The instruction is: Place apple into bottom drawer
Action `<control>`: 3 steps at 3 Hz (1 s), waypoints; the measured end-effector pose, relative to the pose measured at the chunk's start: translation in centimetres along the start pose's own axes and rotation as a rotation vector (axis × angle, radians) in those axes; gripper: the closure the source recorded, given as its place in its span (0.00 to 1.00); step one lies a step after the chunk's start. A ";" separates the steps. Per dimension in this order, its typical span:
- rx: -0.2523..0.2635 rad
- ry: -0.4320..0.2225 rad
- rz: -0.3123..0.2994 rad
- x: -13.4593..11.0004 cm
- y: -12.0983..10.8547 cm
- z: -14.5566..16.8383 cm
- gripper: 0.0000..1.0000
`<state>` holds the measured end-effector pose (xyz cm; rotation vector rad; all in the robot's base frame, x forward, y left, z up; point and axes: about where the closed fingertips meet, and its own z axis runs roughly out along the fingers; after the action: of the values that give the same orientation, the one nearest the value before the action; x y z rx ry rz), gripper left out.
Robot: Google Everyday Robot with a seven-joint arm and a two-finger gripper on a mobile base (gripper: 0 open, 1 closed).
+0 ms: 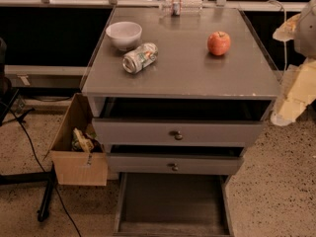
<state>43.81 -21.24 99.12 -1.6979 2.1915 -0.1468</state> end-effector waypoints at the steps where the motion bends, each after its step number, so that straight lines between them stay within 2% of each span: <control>1: 0.000 0.000 0.000 0.0 0.0 0.0 0.00; 2: 0.006 -0.012 0.022 -0.9 -1.1 1.0 0.00; 3: 0.018 -0.023 0.077 -1.8 -3.3 3.0 0.00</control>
Offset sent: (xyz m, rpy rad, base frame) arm 0.0379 0.0139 -0.0155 0.0419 0.0032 -0.0430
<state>48.27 -20.06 97.73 -1.5945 2.2281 -0.1259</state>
